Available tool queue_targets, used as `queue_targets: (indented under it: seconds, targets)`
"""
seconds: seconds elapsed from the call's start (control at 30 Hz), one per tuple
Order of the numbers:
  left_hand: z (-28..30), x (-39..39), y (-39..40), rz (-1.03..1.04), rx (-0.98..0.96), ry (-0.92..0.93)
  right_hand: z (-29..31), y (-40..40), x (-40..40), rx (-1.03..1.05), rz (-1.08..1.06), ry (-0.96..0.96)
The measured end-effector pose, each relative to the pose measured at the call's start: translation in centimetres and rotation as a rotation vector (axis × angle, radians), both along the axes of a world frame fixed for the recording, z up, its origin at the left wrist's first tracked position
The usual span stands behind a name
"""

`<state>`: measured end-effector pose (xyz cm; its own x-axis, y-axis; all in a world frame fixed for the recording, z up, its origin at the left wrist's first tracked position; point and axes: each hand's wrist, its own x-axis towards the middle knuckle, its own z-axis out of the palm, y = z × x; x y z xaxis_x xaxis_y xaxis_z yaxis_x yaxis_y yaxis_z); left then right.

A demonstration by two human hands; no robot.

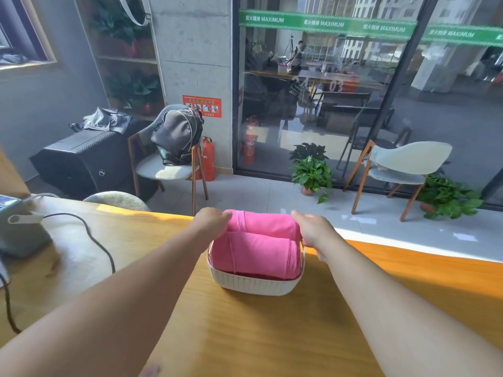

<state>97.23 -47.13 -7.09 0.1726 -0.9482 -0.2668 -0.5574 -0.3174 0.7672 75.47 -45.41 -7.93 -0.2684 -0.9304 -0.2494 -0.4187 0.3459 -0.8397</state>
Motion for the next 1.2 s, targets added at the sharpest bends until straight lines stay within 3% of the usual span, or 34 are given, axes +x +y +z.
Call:
queue_targets:
  seconds: [0.27, 0.73, 1.0, 1.2]
  targets:
    - [-0.8, -0.5, -1.5, 0.125, -0.128, 0.040, -0.9, -1.8, -0.2, 0.028, -0.085, -0.063]
    - [0.8, -0.7, -2.2, 0.232, -0.261, 0.308, 1.9, -2.7, 0.5, -0.195, -0.107, -0.019]
    - [-0.4, -0.5, -2.2, 0.247, -0.213, 0.330, 0.6, -2.3, 0.8, -0.161, -0.117, -0.020]
    - [-2.3, -0.3, -1.4, 0.175, -0.188, 0.229, -1.4, -1.0, 1.2, -0.074, -0.075, 0.002]
